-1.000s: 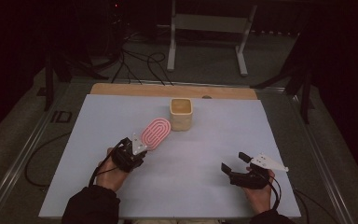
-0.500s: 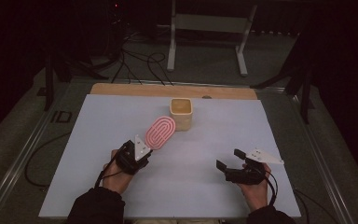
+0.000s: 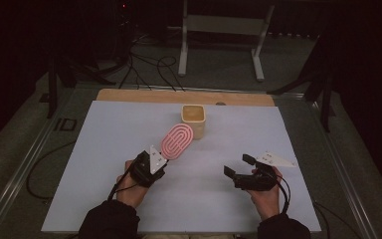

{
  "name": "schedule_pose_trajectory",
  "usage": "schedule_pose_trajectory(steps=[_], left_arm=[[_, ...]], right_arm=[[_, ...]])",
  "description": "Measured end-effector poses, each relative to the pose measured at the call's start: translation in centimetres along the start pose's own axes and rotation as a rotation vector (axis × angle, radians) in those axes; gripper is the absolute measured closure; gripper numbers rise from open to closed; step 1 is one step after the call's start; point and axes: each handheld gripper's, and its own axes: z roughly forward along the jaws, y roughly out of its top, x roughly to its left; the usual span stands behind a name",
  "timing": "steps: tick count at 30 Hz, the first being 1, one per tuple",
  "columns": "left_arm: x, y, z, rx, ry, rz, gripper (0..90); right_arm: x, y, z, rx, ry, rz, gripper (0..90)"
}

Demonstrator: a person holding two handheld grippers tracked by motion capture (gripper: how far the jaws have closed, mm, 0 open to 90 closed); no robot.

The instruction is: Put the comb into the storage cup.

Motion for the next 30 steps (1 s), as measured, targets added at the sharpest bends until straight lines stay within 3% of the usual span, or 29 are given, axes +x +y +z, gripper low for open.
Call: schedule_pose_trajectory(steps=[14,30], left_arm=[[-0.5,1.1,0.4,-0.027,-0.004,-0.022,70.2],[-1.3,2.2,1.2,-0.046,0.015,-0.025,70.2]], right_arm=[[1.6,1.6,1.8,0.025,0.041,-0.004,7.3],[2.5,3.7,3.0,0.001,0.085,0.010,7.3]])
